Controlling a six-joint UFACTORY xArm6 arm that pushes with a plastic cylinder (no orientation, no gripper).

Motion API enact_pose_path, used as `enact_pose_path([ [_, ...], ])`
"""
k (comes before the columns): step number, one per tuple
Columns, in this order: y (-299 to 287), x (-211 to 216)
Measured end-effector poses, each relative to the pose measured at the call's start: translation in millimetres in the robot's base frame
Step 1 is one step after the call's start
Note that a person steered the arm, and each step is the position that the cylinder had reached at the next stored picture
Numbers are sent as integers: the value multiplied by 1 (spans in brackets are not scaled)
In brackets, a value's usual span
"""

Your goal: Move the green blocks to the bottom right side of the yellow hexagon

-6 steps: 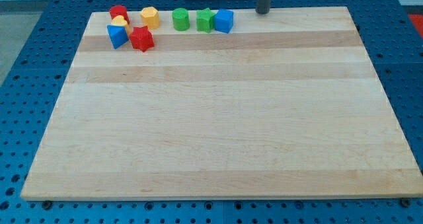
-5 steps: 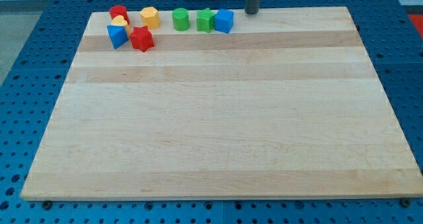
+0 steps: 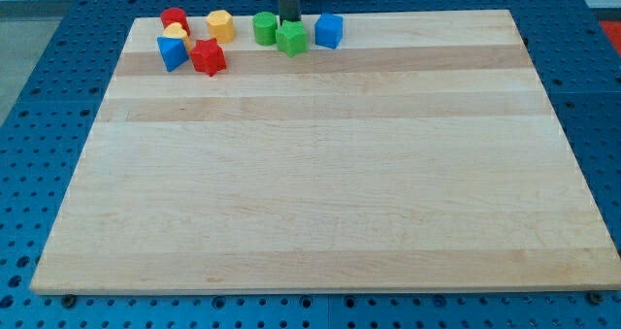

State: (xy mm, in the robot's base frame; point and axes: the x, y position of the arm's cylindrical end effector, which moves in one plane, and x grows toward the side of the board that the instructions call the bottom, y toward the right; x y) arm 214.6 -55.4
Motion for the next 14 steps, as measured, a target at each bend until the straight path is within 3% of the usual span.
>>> enact_pose_path([
  [4,-60,14],
  [9,51,-12],
  [12,51,24],
  [14,17,26],
])
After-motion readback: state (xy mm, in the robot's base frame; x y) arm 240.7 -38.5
